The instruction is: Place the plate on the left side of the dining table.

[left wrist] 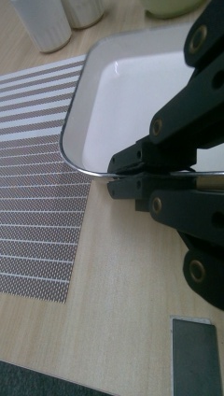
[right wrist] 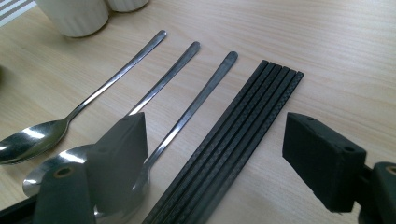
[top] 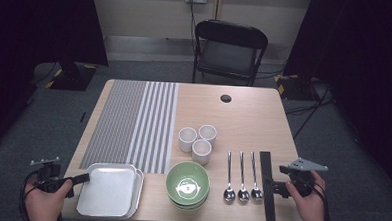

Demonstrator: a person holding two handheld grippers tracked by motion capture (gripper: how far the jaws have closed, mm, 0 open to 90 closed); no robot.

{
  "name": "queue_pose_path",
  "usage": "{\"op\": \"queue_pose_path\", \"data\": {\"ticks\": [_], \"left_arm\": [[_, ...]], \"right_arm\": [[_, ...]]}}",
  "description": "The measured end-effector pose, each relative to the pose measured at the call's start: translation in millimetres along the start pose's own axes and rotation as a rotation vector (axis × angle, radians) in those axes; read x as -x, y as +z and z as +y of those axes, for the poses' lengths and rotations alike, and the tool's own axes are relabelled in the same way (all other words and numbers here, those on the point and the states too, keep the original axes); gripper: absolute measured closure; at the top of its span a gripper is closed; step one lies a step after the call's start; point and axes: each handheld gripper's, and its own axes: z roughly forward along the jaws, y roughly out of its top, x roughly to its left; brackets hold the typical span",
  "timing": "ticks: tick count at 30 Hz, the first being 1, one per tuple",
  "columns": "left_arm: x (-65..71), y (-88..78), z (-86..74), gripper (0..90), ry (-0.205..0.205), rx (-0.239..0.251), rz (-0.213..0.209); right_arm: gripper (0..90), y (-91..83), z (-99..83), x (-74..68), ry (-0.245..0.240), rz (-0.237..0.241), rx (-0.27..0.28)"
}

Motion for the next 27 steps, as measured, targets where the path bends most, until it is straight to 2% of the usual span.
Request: {"op": "queue_pose_path", "data": {"ticks": [10,15,20,23,27], "left_arm": [[4.2,-2.9,2.1,89.2,0.003,0.004,-0.009],[9.0,-5.0,3.5,89.1,0.019,0.003,0.007],[13.8,-6.6,5.1,89.2,0.037,-0.007,0.013],[16.6,-7.2,6.8,89.2,0.041,-0.009,0.018],[19.1,-8.9,8.5,89.2,0.032,-0.011,0.026]], "right_arm": [[21.4,-0.4,-0.2,0.4,0.005,-0.001,0.003],[21.4,-0.7,-0.1,0.3,0.018,0.003,0.005],[21.4,-1.2,2.3,-0.4,0.011,0.006,0.01],[21.3,-0.3,2.3,0.8,0.034,0.029,0.021],[21.3,-0.7,4.1,0.0,0.025,0.052,0.03]]}}
